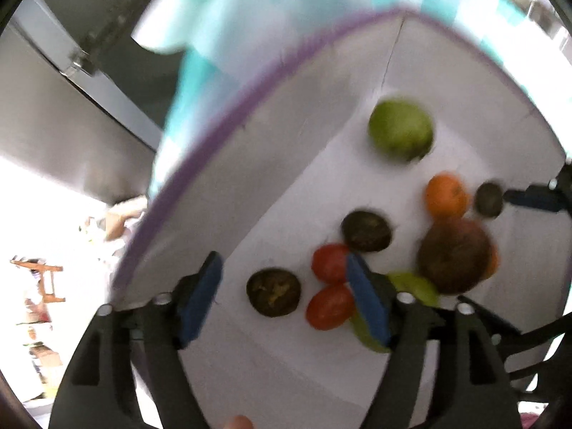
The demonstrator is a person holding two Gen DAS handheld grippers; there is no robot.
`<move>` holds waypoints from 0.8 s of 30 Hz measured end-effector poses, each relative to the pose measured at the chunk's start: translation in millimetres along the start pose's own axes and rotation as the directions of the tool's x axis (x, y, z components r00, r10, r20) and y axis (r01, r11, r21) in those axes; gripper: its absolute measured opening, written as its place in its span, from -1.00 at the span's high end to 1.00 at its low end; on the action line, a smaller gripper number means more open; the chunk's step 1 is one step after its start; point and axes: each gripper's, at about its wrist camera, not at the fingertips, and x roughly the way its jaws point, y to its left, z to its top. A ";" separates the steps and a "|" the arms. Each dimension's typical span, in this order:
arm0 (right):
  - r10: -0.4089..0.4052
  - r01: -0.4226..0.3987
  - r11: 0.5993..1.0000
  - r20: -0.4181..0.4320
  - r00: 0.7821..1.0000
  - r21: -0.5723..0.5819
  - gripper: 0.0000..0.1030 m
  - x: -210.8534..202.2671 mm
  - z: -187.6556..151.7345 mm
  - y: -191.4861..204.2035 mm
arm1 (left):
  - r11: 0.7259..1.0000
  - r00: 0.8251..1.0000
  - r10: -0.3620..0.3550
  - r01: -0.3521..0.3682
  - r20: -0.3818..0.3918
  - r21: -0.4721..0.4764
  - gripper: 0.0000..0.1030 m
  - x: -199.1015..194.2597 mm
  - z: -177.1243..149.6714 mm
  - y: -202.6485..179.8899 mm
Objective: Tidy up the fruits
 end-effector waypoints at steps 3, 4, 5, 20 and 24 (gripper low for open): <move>0.007 -0.027 0.987 0.121 0.993 0.160 -0.71 -34.3 -13.4 -10.9 | 0.999 0.982 -0.030 0.037 0.187 -0.037 -0.67 -50.8 -16.6 1.5; 0.006 -0.041 0.976 0.161 0.987 0.213 -0.71 -45.7 -19.3 -14.6 | 0.999 0.967 -0.022 0.032 0.256 -0.037 -0.71 -71.0 -25.0 0.9; 0.001 -0.055 0.962 0.198 0.980 0.266 -0.71 -57.0 -21.3 -19.3 | 0.999 0.954 -0.014 0.027 0.301 -0.038 -0.80 -87.0 -31.2 3.4; -0.003 -0.087 0.855 0.173 0.985 0.511 -0.71 -60.8 -26.1 -19.6 | 0.984 0.983 -0.062 0.089 0.173 -0.157 -0.97 -66.8 -66.7 27.5; 0.008 -0.091 0.853 0.162 0.987 0.514 -0.71 -52.6 -29.2 -24.4 | 0.983 0.986 -0.056 0.082 0.157 -0.164 -0.97 -54.4 -65.8 20.9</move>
